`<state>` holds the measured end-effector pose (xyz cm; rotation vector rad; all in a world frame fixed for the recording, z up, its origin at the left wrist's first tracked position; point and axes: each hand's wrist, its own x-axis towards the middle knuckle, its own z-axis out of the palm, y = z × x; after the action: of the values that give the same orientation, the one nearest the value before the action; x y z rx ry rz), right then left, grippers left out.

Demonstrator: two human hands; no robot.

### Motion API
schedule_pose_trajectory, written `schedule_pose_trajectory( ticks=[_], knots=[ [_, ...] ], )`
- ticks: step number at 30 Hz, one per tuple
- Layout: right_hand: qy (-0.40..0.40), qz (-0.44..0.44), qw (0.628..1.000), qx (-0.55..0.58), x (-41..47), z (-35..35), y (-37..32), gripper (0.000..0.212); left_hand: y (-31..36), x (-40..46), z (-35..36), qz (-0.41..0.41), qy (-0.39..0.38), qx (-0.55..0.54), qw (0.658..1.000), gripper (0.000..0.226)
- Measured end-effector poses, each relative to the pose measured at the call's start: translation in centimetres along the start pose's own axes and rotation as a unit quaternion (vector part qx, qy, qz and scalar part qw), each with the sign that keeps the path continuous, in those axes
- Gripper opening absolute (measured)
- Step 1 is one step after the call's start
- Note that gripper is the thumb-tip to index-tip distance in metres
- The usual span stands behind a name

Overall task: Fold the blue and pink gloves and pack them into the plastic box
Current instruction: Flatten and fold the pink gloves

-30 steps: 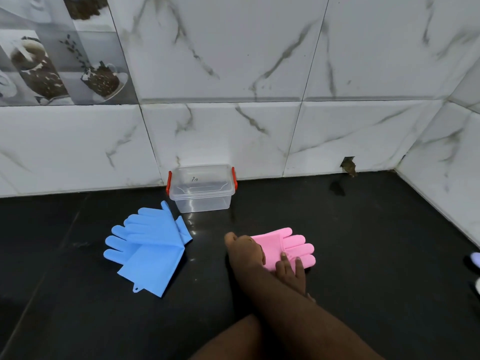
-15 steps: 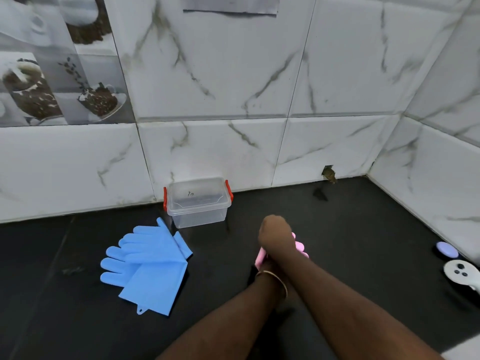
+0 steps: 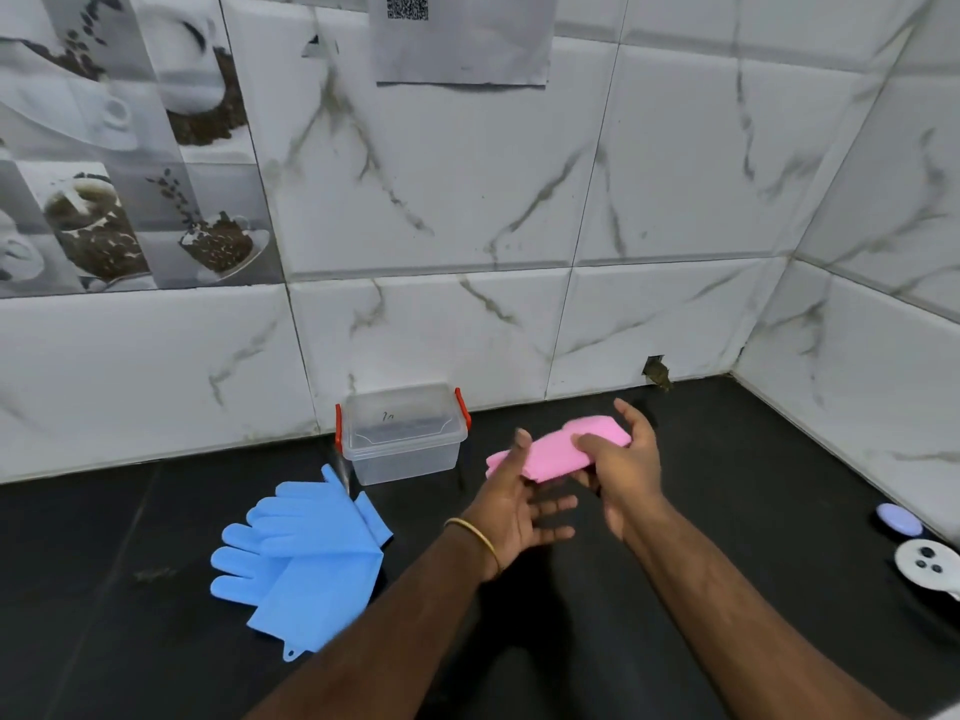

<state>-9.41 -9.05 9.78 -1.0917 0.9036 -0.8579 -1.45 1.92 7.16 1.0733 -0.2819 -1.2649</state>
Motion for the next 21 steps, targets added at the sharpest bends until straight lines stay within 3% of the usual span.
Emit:
schedule_pose_trajectory(
  ticks=[3,5,8,13,17,21],
  knots=[
    [0.016,0.033,0.999,0.002,-1.6,-1.1,1.6,0.083,-1.3,0.2,-0.2,-0.006,0.083,-0.109,0.991,0.055],
    [0.023,0.065,0.998,0.000,-2.5,-2.0,2.6,0.086,-2.2,0.1,0.1,-0.016,0.127,-0.106,0.986,0.038],
    [0.024,0.122,0.992,0.007,-3.2,-3.8,3.8,0.078,-3.3,-0.1,-0.1,-0.017,0.149,-0.050,0.987,0.038],
    [-0.047,0.281,0.957,0.062,-2.5,-7.7,2.9,0.021,-3.7,-0.6,-0.5,-0.017,0.137,-0.022,0.990,0.034],
    [-0.098,0.335,0.936,0.031,-1.6,-10.4,3.2,0.024,-4.6,-0.9,-0.2,-0.028,0.117,0.010,0.993,0.039],
    [-0.099,0.302,0.947,-0.047,-0.6,-11.8,4.0,0.042,-5.7,-0.9,0.3,-0.050,0.116,0.026,0.992,0.037]
  ],
)
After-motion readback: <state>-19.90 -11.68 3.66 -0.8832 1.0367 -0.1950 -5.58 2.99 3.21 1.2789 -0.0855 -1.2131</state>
